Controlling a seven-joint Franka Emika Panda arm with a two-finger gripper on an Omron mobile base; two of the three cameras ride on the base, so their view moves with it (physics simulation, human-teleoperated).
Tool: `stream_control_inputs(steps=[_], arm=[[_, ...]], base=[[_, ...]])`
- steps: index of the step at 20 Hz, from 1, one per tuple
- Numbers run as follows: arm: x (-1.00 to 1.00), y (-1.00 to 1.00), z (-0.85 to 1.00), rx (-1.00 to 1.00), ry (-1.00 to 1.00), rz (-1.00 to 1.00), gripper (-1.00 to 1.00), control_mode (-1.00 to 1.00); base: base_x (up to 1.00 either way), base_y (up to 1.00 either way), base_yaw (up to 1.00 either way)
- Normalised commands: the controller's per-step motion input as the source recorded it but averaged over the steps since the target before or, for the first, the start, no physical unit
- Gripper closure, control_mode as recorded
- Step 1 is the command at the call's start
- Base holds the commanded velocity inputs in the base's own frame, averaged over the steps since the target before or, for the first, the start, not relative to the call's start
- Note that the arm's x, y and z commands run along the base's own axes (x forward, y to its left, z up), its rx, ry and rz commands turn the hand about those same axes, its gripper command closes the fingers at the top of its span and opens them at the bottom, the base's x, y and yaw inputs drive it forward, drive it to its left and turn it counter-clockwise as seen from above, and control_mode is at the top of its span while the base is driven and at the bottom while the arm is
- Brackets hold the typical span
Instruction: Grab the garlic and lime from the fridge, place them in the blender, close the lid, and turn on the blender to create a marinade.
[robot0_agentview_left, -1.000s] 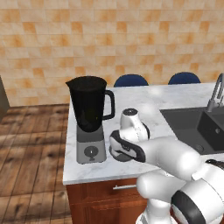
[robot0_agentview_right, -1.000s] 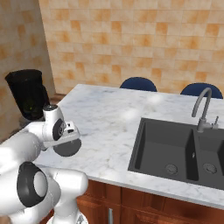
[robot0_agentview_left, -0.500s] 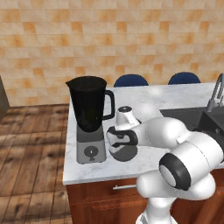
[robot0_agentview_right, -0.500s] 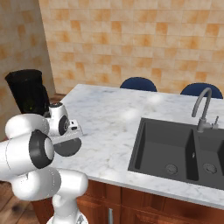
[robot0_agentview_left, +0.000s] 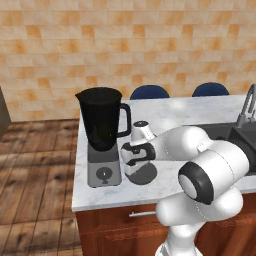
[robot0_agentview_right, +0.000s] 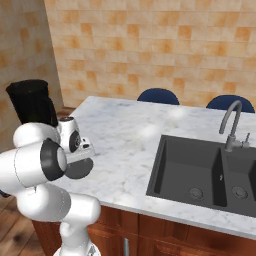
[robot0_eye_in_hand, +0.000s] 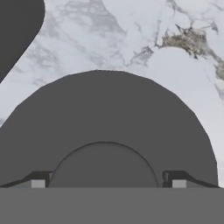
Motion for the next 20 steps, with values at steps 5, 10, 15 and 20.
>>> stream_control_inputs(steps=[5,10,15,20], arm=[[-0.06,-0.18,-0.46,0.00,0.00,0.00,1.00,-1.00],[-0.31,-0.33,-0.30,0.00,-0.04,0.00,1.00,-1.00],[-0.11,-0.12,0.07,0.00,-0.08,0.00,1.00,-1.00],[-0.21,-0.22,0.91,0.00,-0.15,0.00,1.00,-1.00]], base=[[0.00,0.00,0.00],[0.00,0.00,0.00],[0.00,0.00,0.00],[0.00,0.00,0.00]])
